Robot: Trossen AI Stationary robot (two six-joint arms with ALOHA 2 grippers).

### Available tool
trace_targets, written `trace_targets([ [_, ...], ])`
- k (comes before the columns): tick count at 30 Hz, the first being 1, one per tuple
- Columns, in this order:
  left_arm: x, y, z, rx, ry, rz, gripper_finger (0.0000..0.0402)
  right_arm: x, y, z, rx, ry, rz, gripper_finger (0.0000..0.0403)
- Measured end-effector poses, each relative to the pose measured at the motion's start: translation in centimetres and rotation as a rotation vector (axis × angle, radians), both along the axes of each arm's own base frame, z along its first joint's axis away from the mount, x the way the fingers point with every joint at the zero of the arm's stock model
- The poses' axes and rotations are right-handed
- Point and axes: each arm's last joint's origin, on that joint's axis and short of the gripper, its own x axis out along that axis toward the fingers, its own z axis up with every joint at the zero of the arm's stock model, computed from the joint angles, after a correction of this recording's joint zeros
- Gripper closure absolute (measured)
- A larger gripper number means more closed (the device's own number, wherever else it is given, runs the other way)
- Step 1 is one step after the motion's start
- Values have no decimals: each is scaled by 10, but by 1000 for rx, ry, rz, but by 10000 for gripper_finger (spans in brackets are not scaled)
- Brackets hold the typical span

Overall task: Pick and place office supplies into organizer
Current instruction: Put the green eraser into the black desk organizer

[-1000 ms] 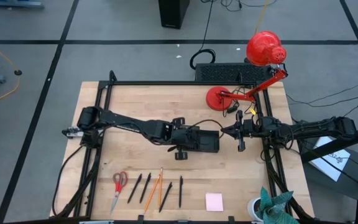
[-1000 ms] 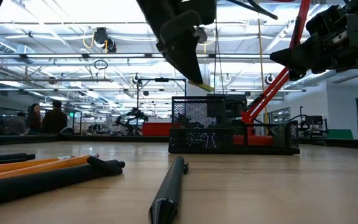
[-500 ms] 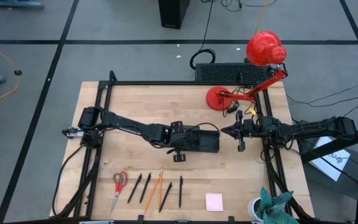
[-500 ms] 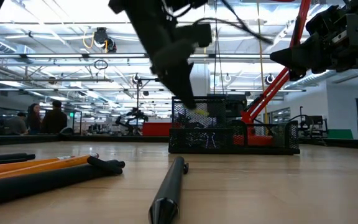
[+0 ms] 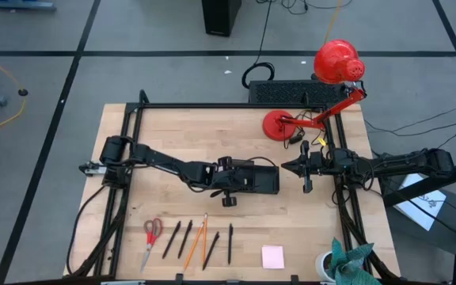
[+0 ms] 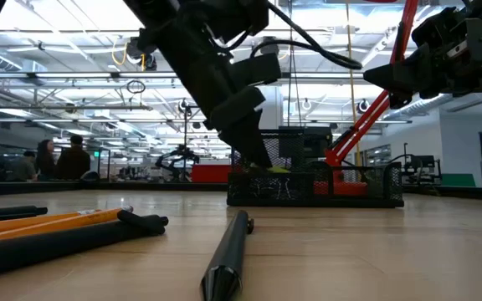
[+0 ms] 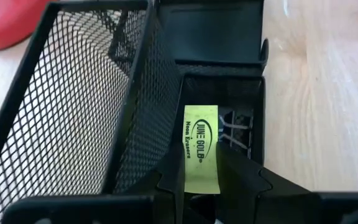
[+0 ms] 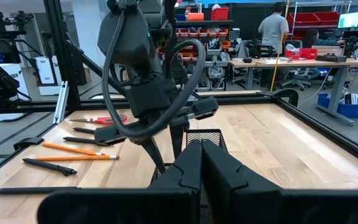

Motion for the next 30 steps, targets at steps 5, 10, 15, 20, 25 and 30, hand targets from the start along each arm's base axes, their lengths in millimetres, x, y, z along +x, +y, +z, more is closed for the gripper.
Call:
trace_targets([
  [5,-3,0,-6,-1,-9,1,320,0,0,0,0,0,0,399],
  [10,-3,0,-6,-16,-11,-4,318,0,0,0,0,0,0,399],
  [15,-2,-1,-6,-19,-17,-9,293,0,0,0,0,1,0,399],
  [20,-1,-2,-4,-14,-41,-20,247,0,0,0,0,1,0,399],
  [25,3,-5,1,18,-56,-60,213,0,0,0,0,2,0,399],
  [30,2,-22,33,60,-83,-137,200,0,0,0,0,5,0,399],
])
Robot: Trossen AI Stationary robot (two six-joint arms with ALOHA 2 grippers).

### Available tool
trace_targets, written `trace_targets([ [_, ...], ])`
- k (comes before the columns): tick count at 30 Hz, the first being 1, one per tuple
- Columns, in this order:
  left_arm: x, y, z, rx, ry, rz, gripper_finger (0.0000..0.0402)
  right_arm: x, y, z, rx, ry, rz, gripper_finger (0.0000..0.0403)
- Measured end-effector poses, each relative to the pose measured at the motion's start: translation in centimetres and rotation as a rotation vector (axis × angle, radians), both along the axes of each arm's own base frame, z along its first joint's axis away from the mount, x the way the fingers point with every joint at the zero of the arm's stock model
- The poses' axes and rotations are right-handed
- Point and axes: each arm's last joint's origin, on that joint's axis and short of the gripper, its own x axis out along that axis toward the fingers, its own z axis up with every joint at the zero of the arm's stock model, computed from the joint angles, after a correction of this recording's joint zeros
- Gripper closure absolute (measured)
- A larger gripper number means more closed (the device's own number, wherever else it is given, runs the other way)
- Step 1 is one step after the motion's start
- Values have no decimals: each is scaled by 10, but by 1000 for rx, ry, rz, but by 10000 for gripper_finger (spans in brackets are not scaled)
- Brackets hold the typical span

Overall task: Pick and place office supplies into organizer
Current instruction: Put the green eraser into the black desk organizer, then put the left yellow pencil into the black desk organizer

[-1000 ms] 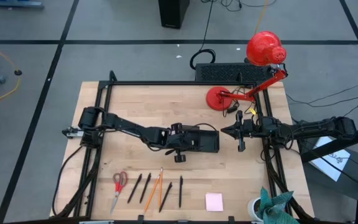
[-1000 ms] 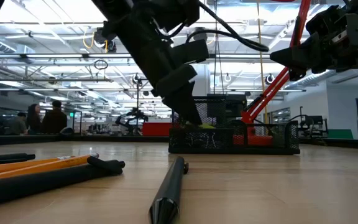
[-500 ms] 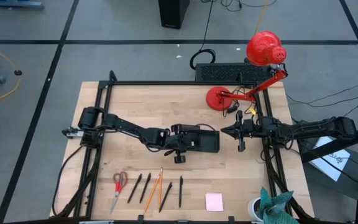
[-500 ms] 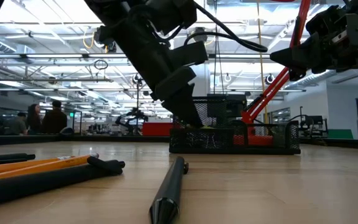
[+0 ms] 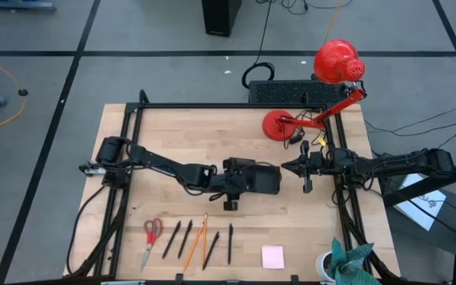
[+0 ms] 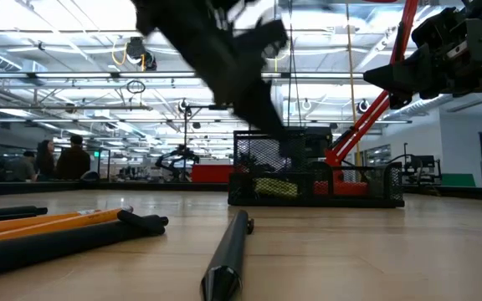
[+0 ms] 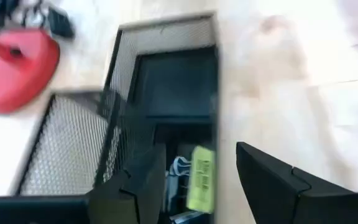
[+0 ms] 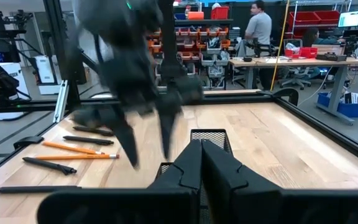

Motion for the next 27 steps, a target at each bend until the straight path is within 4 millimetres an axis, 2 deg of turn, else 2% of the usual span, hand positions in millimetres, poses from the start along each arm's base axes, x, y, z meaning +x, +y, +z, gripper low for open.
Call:
trace_targets([
  [3,-7,-17,36,9,-34,-46,200,0,0,-1,0,7,0,399],
  [6,-26,-35,72,2,-27,-106,199,0,0,-2,-2,20,0,399],
  [11,-77,-60,119,-23,-22,-148,203,1,0,-4,2,37,0,399],
  [15,-121,-70,135,-99,65,-106,230,1,0,-5,10,46,0,399],
  [18,-146,-79,134,-120,155,-27,263,1,0,-5,10,45,0,399],
  [22,-168,-98,122,-71,194,36,319,1,0,-5,10,46,0,399],
  [27,-178,-114,82,9,112,39,390,1,0,-5,10,46,0,399],
])
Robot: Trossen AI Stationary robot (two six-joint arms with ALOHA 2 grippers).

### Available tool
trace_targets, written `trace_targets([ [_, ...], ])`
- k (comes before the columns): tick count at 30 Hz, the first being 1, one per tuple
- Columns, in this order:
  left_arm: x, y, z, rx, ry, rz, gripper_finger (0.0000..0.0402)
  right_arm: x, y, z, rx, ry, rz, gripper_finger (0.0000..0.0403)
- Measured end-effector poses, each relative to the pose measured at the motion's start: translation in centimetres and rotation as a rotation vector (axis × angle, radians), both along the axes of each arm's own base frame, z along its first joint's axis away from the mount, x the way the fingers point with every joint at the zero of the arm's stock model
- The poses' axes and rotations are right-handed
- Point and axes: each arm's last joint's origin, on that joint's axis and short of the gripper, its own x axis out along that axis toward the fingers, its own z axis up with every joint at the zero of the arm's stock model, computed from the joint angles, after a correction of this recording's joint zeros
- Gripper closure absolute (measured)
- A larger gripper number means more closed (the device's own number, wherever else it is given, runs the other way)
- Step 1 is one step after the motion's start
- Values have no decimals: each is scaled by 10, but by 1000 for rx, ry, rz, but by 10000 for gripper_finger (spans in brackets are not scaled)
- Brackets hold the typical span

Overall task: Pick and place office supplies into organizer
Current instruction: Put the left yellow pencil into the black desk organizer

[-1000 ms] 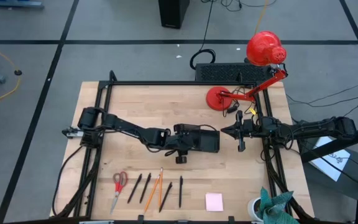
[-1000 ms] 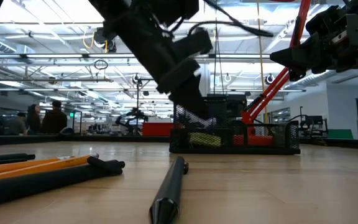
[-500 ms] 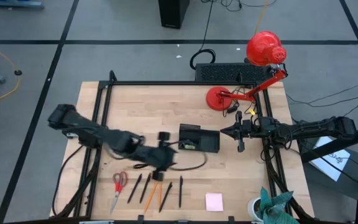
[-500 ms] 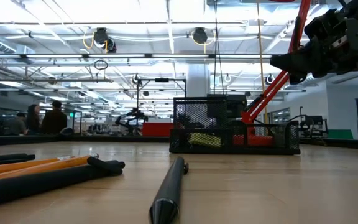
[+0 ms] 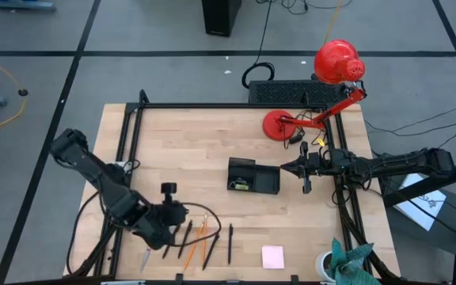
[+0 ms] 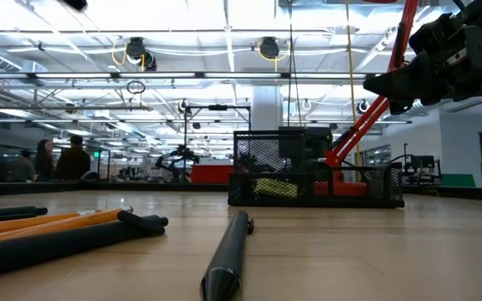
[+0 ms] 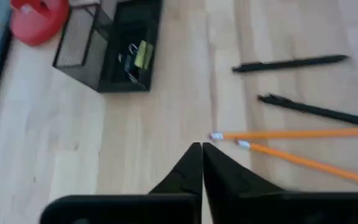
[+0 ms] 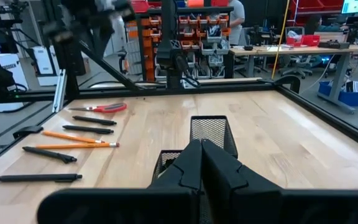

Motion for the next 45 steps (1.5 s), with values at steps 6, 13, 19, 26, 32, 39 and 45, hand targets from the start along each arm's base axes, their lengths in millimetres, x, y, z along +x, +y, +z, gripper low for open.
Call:
trace_targets([
  [6,0,-6,-58,-47,-192,2,387,0,0,0,26,-1,-1,399],
  [13,6,14,-95,-257,-355,150,396,0,2,0,38,4,71,399],
  [19,1,19,-102,-302,-316,240,398,0,3,-1,-13,7,105,399],
  [26,-1,4,-87,-404,-285,287,400,0,3,-1,-50,6,106,399],
  [32,9,-13,-63,-411,-184,347,401,0,3,-1,-54,6,105,399],
  [39,44,-40,-67,-411,103,427,401,0,3,-1,-46,6,104,399],
  [45,63,-53,-82,-420,296,517,398,0,3,-1,-43,6,103,399],
])
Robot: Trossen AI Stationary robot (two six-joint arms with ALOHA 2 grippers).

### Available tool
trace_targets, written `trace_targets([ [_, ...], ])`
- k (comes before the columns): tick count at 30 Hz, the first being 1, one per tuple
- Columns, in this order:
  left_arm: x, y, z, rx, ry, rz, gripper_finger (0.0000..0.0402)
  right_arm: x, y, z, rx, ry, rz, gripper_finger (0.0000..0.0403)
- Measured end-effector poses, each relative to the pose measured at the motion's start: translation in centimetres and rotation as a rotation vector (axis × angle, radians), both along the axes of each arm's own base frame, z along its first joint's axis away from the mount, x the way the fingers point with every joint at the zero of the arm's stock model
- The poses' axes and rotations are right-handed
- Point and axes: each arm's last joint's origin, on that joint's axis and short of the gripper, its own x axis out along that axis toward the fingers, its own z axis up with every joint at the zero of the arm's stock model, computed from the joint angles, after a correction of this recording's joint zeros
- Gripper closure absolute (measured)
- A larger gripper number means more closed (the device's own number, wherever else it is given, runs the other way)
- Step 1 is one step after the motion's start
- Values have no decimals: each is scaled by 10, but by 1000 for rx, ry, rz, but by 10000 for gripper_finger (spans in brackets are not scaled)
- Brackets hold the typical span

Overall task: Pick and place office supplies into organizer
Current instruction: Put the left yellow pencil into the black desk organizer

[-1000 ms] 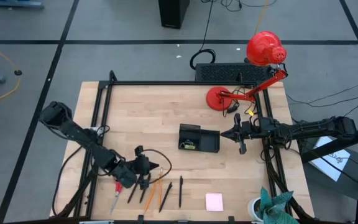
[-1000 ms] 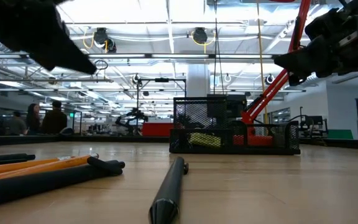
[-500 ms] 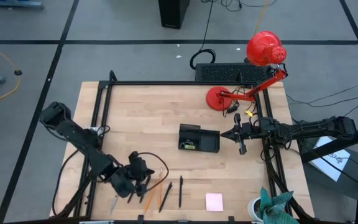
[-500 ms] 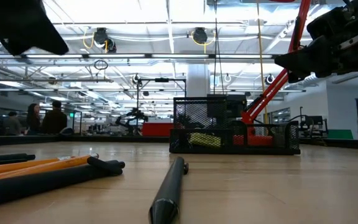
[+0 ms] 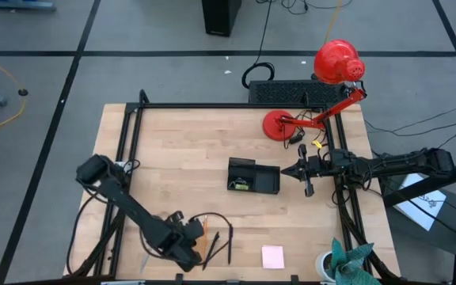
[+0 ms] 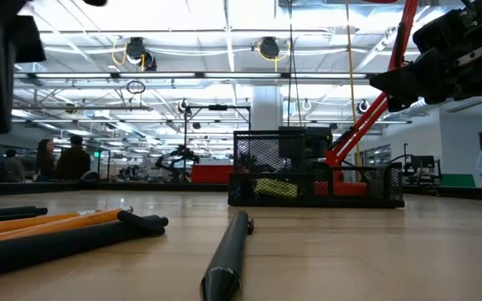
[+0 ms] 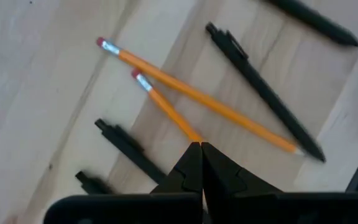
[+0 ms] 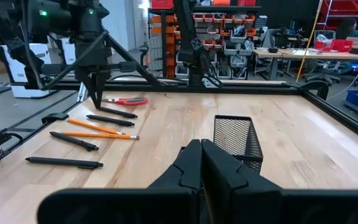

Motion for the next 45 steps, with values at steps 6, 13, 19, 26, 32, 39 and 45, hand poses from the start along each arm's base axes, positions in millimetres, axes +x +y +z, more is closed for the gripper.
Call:
trace_targets([
  [6,16,14,-3,-75,25,148,368,0,0,0,0,0,0,399],
  [13,30,36,-3,-86,45,175,310,0,0,0,1,0,0,399],
  [19,34,42,-4,-83,63,104,265,0,0,0,1,0,0,399],
  [26,38,43,-14,-68,78,132,239,0,0,0,1,0,2,399],
  [32,43,40,-37,-93,146,137,223,0,0,0,24,1,1,399],
  [39,43,39,-43,-94,167,160,222,0,0,0,23,-2,2,399],
  [45,43,39,-43,-93,166,160,222,0,0,0,23,-2,2,399],
])
